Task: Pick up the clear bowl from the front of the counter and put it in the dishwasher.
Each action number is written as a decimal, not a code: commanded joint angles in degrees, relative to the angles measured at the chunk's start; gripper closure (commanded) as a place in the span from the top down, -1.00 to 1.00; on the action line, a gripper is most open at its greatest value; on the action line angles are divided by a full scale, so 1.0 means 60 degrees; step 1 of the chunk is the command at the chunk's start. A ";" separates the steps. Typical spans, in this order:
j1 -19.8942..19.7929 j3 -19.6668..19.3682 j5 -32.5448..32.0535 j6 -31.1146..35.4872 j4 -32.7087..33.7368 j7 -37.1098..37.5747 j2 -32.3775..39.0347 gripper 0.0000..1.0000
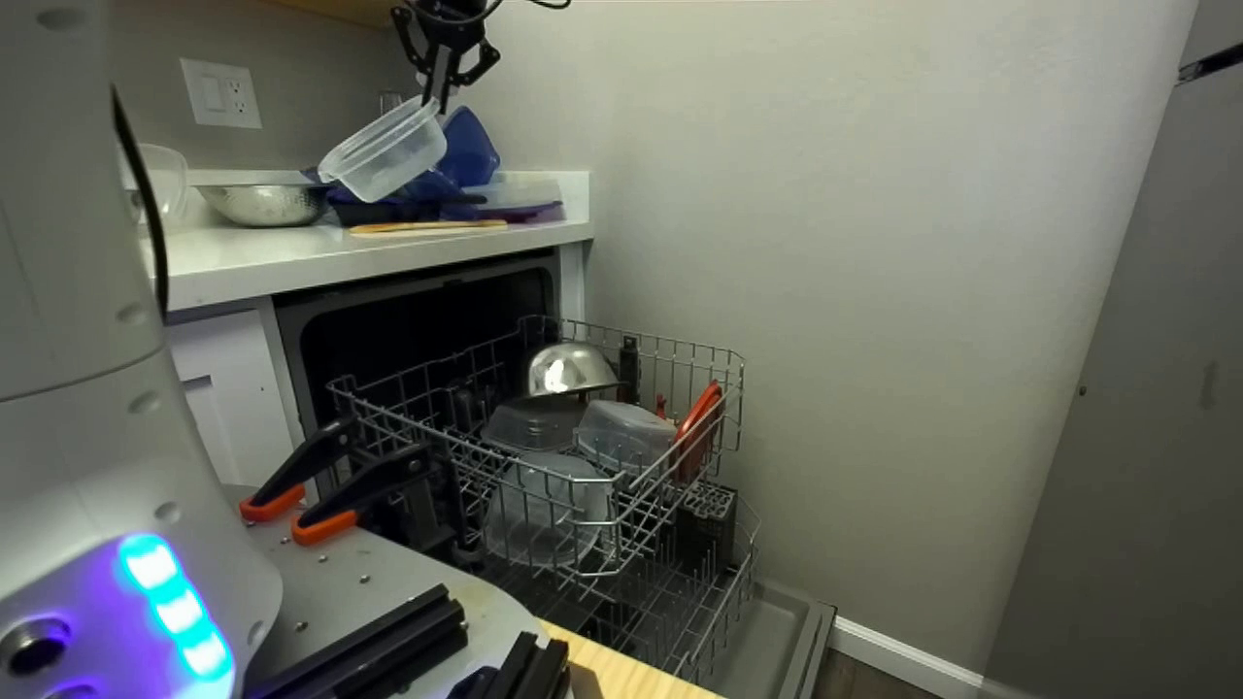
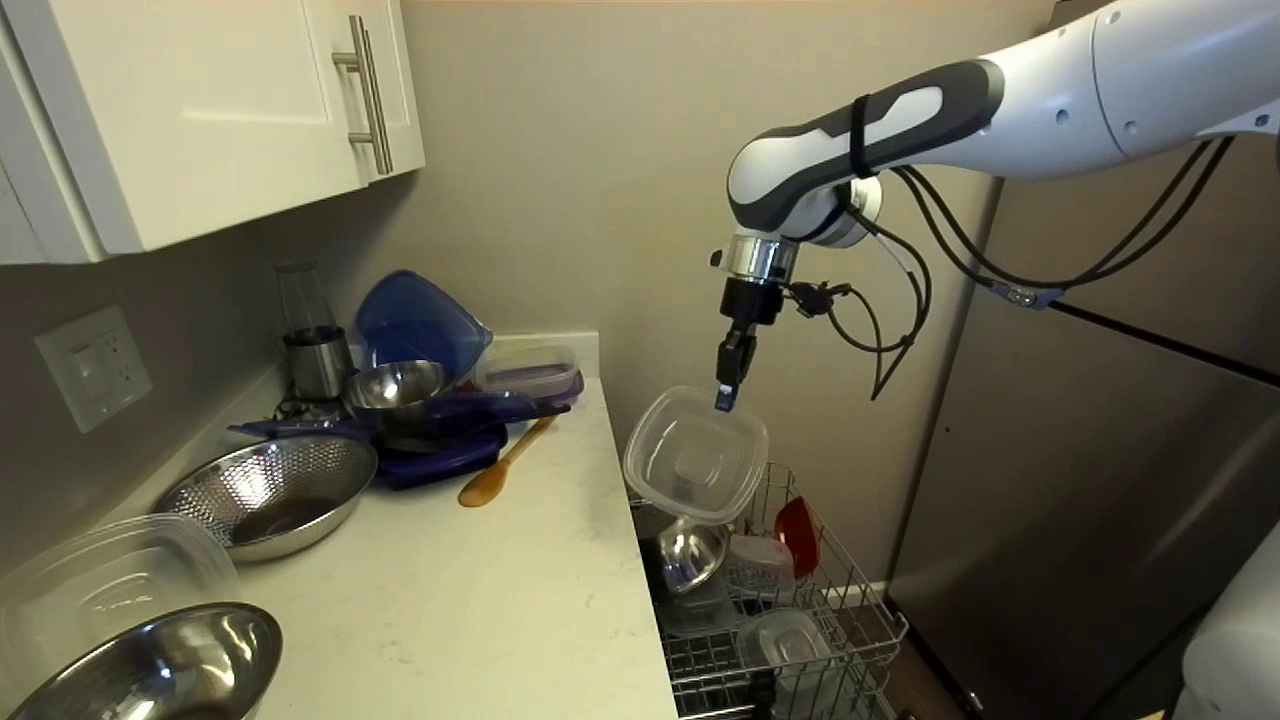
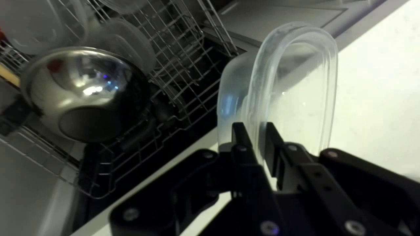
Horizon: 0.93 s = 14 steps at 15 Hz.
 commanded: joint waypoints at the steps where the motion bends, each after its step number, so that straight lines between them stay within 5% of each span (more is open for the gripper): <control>1: 0.0335 0.0132 -0.1856 0.0066 -0.0287 0.1486 -0.0565 -0.92; 7: 0.1285 0.0952 -0.5581 0.0554 0.0061 0.4232 0.0397 -0.92; 14: 0.2368 0.1202 -0.9633 -0.0288 0.0581 0.6531 0.1950 -0.92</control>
